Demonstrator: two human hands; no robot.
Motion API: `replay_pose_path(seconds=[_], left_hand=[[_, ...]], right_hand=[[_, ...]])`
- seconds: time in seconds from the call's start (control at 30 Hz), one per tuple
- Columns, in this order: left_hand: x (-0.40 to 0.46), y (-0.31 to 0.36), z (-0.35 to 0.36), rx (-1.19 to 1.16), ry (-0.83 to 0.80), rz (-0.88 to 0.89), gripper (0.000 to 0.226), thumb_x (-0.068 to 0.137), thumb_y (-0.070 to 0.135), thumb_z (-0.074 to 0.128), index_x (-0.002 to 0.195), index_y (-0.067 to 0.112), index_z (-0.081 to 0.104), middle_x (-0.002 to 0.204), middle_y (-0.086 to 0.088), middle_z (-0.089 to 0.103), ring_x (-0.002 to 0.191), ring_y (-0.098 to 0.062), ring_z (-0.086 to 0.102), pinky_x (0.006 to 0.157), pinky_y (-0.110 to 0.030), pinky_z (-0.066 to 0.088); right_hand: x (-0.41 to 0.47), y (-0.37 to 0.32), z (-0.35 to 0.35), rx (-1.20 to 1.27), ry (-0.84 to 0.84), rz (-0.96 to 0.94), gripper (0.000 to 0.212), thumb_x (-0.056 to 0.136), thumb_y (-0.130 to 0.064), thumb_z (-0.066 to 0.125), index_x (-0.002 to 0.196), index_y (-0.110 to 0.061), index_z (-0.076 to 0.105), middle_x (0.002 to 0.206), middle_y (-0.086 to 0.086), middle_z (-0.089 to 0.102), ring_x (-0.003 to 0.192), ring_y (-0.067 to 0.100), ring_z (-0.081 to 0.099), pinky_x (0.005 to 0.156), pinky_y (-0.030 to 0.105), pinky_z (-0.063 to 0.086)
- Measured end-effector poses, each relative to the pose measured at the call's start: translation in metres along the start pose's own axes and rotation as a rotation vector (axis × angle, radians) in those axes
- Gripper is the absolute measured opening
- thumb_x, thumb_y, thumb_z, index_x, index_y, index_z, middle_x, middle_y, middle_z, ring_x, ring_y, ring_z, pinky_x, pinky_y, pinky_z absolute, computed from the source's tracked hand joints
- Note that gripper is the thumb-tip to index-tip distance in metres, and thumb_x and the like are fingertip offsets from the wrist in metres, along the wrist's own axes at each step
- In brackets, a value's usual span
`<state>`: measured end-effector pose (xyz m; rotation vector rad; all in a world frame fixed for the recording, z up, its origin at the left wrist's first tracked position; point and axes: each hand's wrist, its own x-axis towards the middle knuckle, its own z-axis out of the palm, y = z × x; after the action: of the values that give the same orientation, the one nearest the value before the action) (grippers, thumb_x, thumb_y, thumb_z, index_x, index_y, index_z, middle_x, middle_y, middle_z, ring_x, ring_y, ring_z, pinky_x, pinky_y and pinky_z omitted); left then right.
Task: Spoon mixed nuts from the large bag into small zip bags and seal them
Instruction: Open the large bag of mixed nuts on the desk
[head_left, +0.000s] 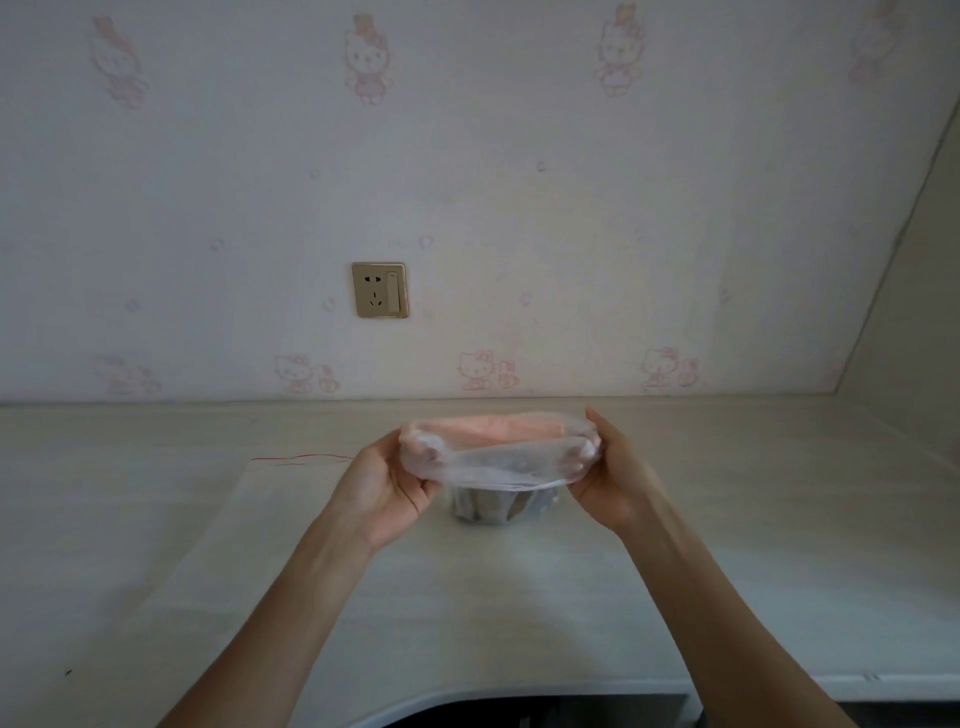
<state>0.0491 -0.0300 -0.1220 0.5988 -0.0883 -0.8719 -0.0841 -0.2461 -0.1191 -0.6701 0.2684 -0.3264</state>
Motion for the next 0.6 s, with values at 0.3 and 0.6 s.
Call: replay_pose_path(seconds=[0.3,0.6], left_hand=[[-0.011,-0.004,-0.014,0.299,0.255,0.078,0.044,0.092,0.047,0.069,0.112,0.007,0.068,0.096,-0.010,0.075,0.089,-0.024,0.075,0.074,-0.039,0.062],[-0.031,0.011,0.009,1.589,0.505,0.375,0.053,0.092,0.073,0.055,0.096,0.023,0.070,0.095,0.002,0.071,0.088,-0.022,0.065,0.075,-0.036,0.049]], right_hand=[[-0.013,0.000,-0.024,-0.327,0.224,-0.059,0.042,0.099,-0.043,0.062,0.115,-0.004,0.070,0.096,0.010,0.077,0.086,0.023,0.076,0.074,0.036,0.059],[-0.024,-0.018,0.009,-1.214,0.440,-0.286,0.083,0.080,-0.077,0.063,0.082,0.006,0.068,0.065,0.006,0.059,0.053,0.019,0.051,0.050,0.028,0.040]])
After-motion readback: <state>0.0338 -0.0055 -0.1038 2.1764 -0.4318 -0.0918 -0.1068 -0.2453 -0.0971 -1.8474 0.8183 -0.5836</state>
